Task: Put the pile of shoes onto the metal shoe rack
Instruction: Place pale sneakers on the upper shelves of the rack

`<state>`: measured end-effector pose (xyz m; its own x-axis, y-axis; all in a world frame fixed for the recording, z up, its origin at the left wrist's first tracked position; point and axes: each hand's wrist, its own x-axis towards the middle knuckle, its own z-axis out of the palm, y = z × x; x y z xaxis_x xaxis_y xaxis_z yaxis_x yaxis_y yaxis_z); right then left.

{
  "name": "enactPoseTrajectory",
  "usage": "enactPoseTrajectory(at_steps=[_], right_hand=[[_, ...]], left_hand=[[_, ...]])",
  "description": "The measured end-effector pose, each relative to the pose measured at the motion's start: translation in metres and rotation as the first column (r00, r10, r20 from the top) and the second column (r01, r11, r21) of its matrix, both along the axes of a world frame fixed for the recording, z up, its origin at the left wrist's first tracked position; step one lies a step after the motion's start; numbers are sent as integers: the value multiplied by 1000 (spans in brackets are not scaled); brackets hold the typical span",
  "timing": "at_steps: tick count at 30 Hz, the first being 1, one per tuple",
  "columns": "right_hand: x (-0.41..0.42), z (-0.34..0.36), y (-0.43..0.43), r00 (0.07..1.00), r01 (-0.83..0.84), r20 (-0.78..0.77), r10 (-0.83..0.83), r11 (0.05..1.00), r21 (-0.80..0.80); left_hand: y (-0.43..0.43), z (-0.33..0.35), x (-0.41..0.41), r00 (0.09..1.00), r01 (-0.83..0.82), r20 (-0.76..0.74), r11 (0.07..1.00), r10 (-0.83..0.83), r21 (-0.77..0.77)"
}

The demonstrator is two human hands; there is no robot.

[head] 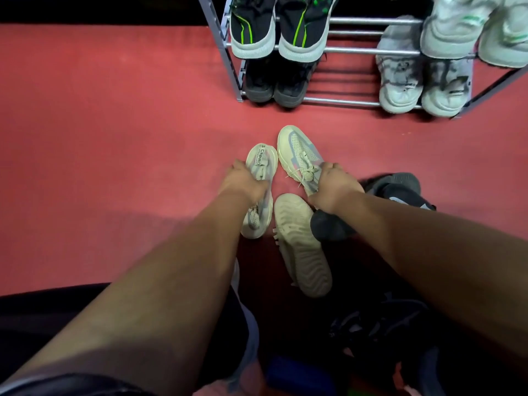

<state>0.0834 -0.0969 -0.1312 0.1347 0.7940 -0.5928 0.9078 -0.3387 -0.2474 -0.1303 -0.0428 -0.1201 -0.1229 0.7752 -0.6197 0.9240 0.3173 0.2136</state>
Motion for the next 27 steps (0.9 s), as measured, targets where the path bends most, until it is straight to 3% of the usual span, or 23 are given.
enactPoseTrajectory(at_steps=[3,5,9,11,14,17,19,21,23,24,26,27], right_hand=[[9,2,2,996,70,-58,-67,996,52],[15,6,5,985,145,-109,-135,985,90],[27,18,15,949,266,-218,-227,950,166],[31,22,19,929,307,-271,-251,933,189],[33,25,17,911,320,-333,-245,927,195],[37,28,8,891,298,-400,-214,941,159],[37,30,3,883,235,-443,-153,962,136],[33,32,2,892,156,-445,-75,977,147],[25,35,5,900,92,-437,-12,982,162],[20,35,7,908,62,-418,17,983,175],[9,35,10,935,-16,-344,83,981,194],[5,34,11,944,-50,-312,110,980,192]], left_hand=[[-1,0,9,986,106,-99,967,-132,-233],[-11,-16,12,969,156,-150,958,-195,-239],[-29,-33,12,992,-54,-123,987,36,-152],[-29,-31,9,995,-69,-78,987,58,-145],[-24,-21,-1,996,38,-76,999,-37,10],[0,1,-7,994,96,27,944,-110,315],[21,13,-9,985,23,143,887,-100,462],[36,25,-10,976,-148,212,876,54,458],[37,34,-10,886,-431,329,840,326,330],[34,35,-10,779,-589,404,781,480,208],[22,39,-9,430,-800,518,578,740,-161],[16,37,-10,312,-803,526,515,791,-299]])
